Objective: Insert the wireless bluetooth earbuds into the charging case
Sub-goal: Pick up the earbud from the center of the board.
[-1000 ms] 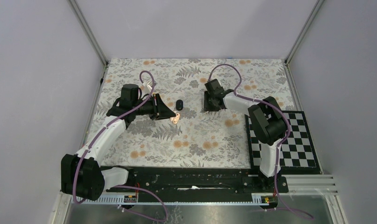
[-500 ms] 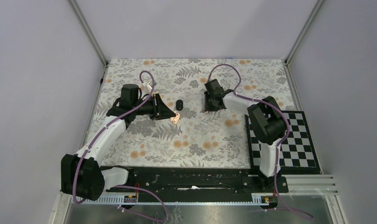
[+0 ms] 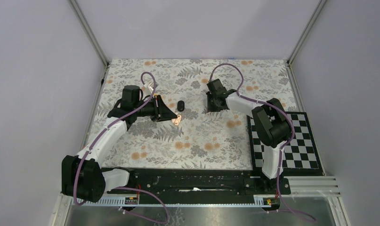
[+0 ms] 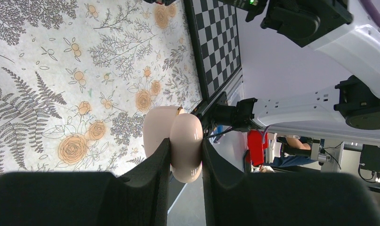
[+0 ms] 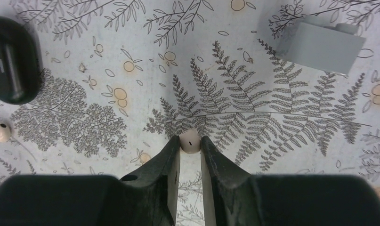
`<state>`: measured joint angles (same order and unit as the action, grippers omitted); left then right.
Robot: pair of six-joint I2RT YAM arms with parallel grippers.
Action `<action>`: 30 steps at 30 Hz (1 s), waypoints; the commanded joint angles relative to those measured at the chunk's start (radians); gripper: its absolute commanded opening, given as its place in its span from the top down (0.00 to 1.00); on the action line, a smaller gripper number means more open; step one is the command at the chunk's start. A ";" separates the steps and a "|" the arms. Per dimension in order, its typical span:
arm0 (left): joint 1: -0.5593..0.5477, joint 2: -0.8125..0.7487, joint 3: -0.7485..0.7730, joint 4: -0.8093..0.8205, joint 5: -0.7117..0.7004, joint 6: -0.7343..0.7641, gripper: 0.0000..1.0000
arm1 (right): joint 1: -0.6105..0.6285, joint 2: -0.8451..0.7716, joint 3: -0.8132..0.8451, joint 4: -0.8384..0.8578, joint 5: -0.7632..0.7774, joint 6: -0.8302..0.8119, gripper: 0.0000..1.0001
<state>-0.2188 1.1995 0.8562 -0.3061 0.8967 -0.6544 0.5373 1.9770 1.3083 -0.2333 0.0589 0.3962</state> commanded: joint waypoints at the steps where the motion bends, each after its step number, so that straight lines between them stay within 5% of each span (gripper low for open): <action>1: 0.002 -0.020 -0.012 0.047 0.028 0.008 1.00 | -0.001 -0.116 0.005 -0.028 -0.003 -0.037 0.87; 23: 0.001 0.024 0.013 0.082 0.039 -0.012 1.00 | 0.241 -0.546 -0.076 -0.189 0.182 -0.096 0.87; 30: -0.011 0.035 0.005 0.140 0.049 -0.057 1.00 | 0.352 -0.626 -0.114 -0.122 0.208 -0.133 0.88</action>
<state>-0.2226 1.2331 0.8406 -0.2531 0.9131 -0.6857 0.8349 1.4162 1.2301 -0.3996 0.2207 0.3050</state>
